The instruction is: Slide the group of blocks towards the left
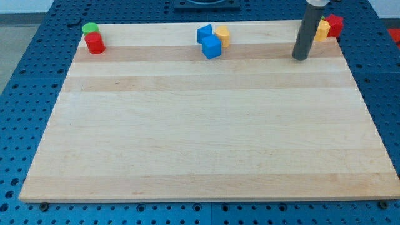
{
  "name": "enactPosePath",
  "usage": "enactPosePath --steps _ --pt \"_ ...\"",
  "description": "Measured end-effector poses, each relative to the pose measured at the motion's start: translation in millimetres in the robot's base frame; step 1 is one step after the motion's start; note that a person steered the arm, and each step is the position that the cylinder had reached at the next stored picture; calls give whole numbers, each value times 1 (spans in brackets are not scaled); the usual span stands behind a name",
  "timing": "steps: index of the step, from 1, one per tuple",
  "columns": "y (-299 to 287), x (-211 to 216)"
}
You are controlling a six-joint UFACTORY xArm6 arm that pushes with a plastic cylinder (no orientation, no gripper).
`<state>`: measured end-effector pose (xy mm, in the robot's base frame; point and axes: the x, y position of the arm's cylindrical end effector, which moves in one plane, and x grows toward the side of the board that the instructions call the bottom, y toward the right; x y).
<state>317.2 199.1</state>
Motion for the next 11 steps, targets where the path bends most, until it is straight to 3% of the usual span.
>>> enactPosePath --steps 1,2,3,5,7,11 --pt "53 -6" --pt "146 -21" --pt "146 -21" --pt "146 -93" --pt "143 -85" --pt "71 -105"
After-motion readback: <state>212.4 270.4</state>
